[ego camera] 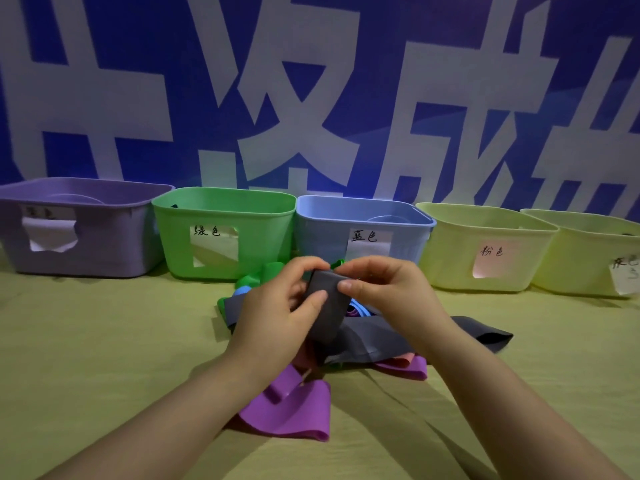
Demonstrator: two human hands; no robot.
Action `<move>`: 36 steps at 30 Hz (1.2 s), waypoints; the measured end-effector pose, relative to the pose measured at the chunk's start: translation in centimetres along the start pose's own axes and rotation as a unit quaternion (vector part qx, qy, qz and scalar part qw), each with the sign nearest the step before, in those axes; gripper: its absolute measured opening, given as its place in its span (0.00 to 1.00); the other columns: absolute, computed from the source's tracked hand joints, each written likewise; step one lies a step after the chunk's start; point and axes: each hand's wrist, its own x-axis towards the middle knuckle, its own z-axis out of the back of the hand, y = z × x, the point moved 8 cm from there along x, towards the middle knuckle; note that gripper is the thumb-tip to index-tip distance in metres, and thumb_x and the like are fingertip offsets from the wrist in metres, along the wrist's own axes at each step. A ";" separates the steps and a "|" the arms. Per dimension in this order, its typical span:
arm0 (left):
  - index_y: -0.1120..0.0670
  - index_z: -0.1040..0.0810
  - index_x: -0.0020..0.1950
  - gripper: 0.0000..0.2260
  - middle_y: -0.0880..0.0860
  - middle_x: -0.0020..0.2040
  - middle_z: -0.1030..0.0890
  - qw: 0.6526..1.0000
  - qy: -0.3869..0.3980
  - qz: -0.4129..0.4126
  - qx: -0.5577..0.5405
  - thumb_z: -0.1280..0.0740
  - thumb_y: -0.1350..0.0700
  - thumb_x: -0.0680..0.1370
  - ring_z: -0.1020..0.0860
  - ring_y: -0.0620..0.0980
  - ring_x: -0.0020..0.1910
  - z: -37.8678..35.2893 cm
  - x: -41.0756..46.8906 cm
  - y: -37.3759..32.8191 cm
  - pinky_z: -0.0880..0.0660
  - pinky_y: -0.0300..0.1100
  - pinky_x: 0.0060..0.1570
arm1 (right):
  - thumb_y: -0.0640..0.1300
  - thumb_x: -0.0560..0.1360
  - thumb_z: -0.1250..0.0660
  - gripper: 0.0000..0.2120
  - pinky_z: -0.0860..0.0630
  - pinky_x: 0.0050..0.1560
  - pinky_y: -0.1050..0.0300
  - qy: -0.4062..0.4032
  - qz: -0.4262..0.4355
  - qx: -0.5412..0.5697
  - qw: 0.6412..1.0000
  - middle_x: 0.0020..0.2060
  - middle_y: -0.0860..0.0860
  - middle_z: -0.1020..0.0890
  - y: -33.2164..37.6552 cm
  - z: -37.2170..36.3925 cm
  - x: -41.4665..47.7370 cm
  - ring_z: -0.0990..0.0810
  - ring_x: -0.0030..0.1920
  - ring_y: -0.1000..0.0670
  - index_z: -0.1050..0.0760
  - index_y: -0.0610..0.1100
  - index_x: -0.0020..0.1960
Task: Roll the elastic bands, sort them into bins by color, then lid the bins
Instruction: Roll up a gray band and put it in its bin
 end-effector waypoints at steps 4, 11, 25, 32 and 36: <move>0.37 0.25 0.46 0.10 0.42 0.36 0.20 0.998 -0.014 -0.027 0.055 0.32 0.53 0.72 0.22 0.38 0.35 0.5 0.1 -0.5 0.26 0.38 0.35 | 0.35 0.69 0.28 0.10 0.22 0.43 0.63 0.003 0.011 -0.017 1.000 0.33 0.54 0.18 0.2 0.0 0.1 0.21 0.36 0.58 0.20 0.50 0.39; 0.39 0.19 0.44 0.09 0.36 0.45 0.19 0.997 -0.026 -0.031 0.059 0.34 0.53 0.68 0.20 0.39 0.44 0.6 0.4 -0.2 0.24 0.40 0.51 | 0.35 0.70 0.29 0.12 0.24 0.41 0.64 -0.002 0.042 -0.011 0.999 0.32 0.54 0.19 0.0 -0.5 0.1 0.22 0.35 0.58 0.22 0.53 0.40; 0.56 0.20 0.44 0.07 0.48 0.42 0.26 0.963 -0.036 -0.120 0.238 0.36 0.56 0.72 0.30 0.41 0.41 0.4 0.3 -1.2 0.34 0.28 0.42 | 0.45 0.72 0.30 0.06 0.33 0.42 0.72 -0.004 0.141 -0.302 0.943 0.40 0.56 0.27 1.7 -1.6 -0.5 0.28 0.36 0.61 0.18 0.45 0.48; 0.56 0.20 0.43 0.10 0.52 0.40 0.24 0.964 0.005 -0.111 0.243 0.39 0.53 0.73 0.30 0.44 0.40 -0.1 0.5 -1.4 0.38 0.35 0.38 | 0.47 0.75 0.34 0.10 0.31 0.53 0.57 0.079 0.013 -0.239 0.968 0.34 0.57 0.23 -0.3 -1.9 -0.5 0.25 0.41 0.57 0.27 0.57 0.36; 0.58 0.21 0.44 0.04 0.53 0.42 0.24 0.963 0.017 -0.086 0.256 0.35 0.60 0.74 0.28 0.49 0.43 -0.4 0.5 -0.9 0.42 0.35 0.38 | 0.48 0.75 0.34 0.02 0.31 0.55 0.57 0.067 0.070 -0.326 0.940 0.40 0.57 0.24 0.4 -2.5 -0.7 0.26 0.47 0.56 0.23 0.52 0.47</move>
